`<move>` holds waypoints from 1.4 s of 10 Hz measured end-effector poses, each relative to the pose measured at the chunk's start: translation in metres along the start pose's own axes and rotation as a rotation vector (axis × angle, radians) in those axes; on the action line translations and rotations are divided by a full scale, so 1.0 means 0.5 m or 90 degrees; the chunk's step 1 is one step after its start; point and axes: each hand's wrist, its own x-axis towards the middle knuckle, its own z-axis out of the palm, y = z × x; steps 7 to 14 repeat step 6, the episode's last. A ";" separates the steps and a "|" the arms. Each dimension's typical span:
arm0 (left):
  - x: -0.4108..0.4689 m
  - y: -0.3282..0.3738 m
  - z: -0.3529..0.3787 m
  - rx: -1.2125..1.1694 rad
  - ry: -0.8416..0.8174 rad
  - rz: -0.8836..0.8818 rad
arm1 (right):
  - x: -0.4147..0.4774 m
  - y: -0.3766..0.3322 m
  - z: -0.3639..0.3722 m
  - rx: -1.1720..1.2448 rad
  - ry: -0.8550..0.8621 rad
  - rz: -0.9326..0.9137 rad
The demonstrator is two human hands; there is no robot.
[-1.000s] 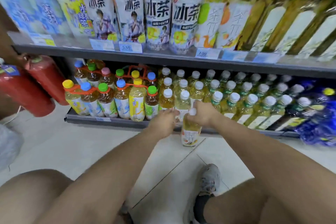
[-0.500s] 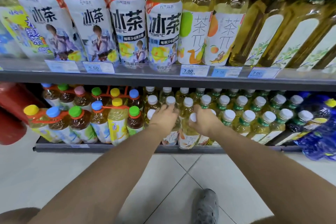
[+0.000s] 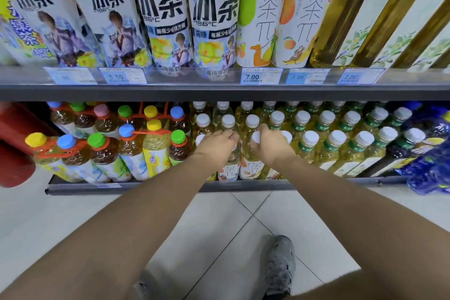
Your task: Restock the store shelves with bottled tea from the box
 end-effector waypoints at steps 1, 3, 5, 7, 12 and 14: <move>-0.002 0.006 0.013 0.012 -0.002 -0.017 | -0.005 0.002 0.023 0.009 -0.040 0.042; -0.008 0.010 0.042 0.065 0.016 -0.057 | 0.020 0.003 0.062 -0.003 -0.048 0.062; -0.026 0.028 0.038 0.080 -0.009 -0.073 | -0.010 0.011 0.053 0.037 -0.046 0.056; -0.052 0.043 0.009 0.066 -0.022 -0.083 | -0.052 0.026 0.038 0.010 -0.045 0.046; -0.052 0.043 0.009 0.066 -0.022 -0.083 | -0.052 0.026 0.038 0.010 -0.045 0.046; -0.052 0.043 0.009 0.066 -0.022 -0.083 | -0.052 0.026 0.038 0.010 -0.045 0.046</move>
